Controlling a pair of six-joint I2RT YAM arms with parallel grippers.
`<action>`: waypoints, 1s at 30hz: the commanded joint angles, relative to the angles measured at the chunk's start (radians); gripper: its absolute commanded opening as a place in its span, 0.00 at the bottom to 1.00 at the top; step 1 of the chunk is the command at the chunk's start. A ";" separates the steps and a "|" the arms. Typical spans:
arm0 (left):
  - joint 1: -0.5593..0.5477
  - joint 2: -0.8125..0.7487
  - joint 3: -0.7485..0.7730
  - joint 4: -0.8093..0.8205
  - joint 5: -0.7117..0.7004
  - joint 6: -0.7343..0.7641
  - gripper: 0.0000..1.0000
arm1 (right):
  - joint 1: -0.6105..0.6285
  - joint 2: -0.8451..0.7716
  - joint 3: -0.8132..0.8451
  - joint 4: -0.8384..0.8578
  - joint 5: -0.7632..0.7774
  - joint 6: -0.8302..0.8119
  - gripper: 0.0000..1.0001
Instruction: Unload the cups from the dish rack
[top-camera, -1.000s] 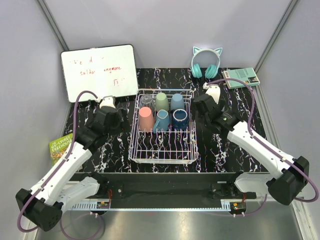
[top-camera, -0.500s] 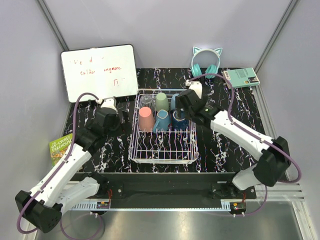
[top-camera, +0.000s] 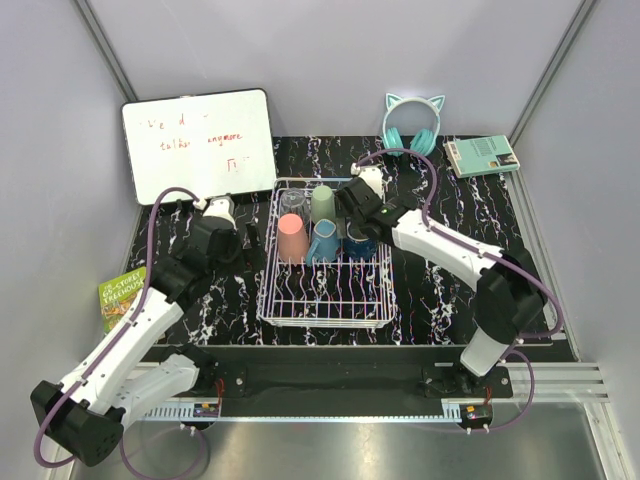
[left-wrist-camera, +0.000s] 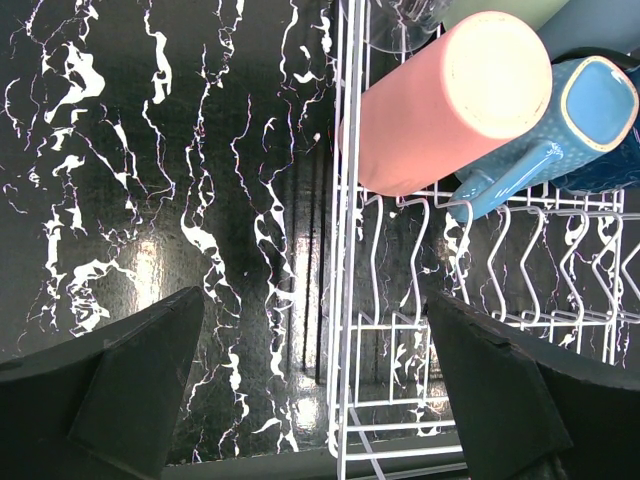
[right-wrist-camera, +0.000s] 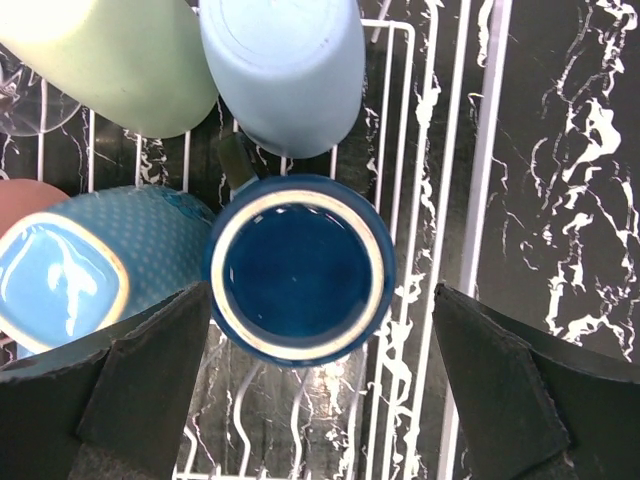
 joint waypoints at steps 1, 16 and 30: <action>0.004 -0.022 -0.013 0.036 0.019 0.003 0.99 | 0.013 0.029 0.055 0.038 0.006 0.005 1.00; 0.004 -0.006 -0.027 0.036 0.022 -0.006 0.99 | 0.010 0.142 0.072 0.040 0.048 0.002 1.00; 0.004 -0.005 -0.034 0.036 0.019 -0.011 0.99 | 0.008 0.194 0.043 0.063 0.040 0.005 0.82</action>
